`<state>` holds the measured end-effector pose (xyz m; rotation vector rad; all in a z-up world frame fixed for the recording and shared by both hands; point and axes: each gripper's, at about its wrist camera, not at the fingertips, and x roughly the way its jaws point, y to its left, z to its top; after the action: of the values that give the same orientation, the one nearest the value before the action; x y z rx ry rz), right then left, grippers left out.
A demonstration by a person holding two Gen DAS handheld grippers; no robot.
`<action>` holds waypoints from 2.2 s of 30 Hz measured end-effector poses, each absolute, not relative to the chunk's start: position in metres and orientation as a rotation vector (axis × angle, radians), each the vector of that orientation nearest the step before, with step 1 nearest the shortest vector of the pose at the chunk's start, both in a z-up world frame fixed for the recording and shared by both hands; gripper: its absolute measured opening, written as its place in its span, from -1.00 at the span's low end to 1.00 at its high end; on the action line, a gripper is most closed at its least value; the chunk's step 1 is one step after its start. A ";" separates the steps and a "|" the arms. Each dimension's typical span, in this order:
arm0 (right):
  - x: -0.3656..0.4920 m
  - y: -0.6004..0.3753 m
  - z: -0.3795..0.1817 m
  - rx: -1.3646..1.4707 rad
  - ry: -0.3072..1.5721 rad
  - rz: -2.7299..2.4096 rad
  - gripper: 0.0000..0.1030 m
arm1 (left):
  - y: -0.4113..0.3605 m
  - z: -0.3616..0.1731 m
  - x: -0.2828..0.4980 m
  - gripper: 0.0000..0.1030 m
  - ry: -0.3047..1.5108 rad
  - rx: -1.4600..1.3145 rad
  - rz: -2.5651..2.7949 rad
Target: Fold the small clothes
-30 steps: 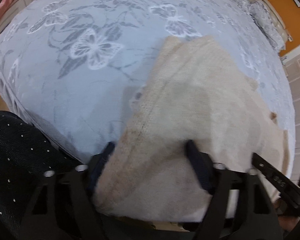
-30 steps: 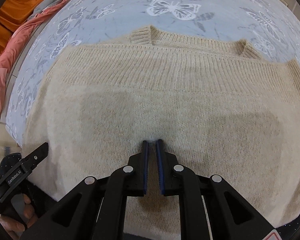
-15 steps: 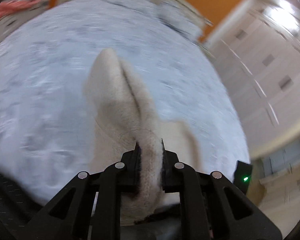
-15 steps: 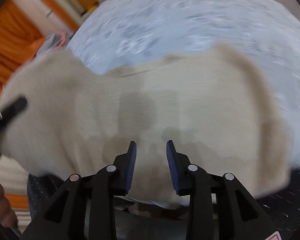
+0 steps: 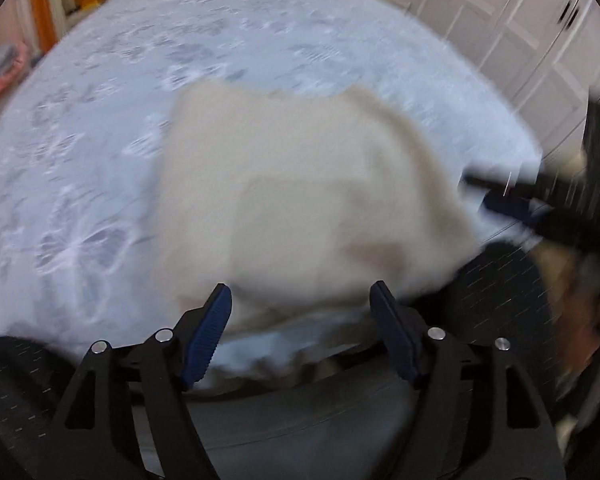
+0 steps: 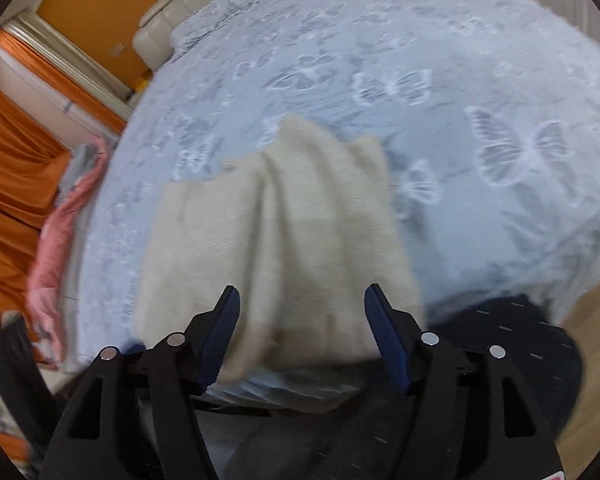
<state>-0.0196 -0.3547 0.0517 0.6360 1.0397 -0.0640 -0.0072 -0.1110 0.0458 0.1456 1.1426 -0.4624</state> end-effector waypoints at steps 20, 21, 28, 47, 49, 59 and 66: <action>0.042 -0.320 0.097 0.442 0.953 0.029 -0.74 | -0.087 0.045 0.010 -0.26 1.167 0.009 -0.415; 0.048 -0.336 0.064 0.437 1.052 -0.035 -0.71 | -0.092 0.045 0.009 -0.26 1.173 0.010 -0.428; 0.015 -0.359 0.048 0.565 1.053 -0.083 -0.21 | -0.096 0.062 0.001 0.07 1.125 0.027 -0.408; 0.024 -0.354 0.057 0.455 1.116 -0.038 -0.78 | -0.140 0.051 0.005 0.12 1.142 0.221 -0.337; 0.026 -0.361 0.002 0.473 1.302 -0.077 -0.78 | -0.142 0.049 0.005 0.12 1.149 0.232 -0.334; 0.026 -0.347 0.029 0.437 1.186 -0.066 -0.77 | -0.142 0.044 0.006 0.12 1.160 0.246 -0.316; 0.032 -0.350 0.019 0.468 1.194 -0.057 -0.75 | -0.140 0.042 0.005 0.16 1.168 0.247 -0.304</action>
<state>0.0322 -0.3498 0.0192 0.4680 1.1935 -0.0568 0.0055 -0.1397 0.0417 0.2469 1.1677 -0.3038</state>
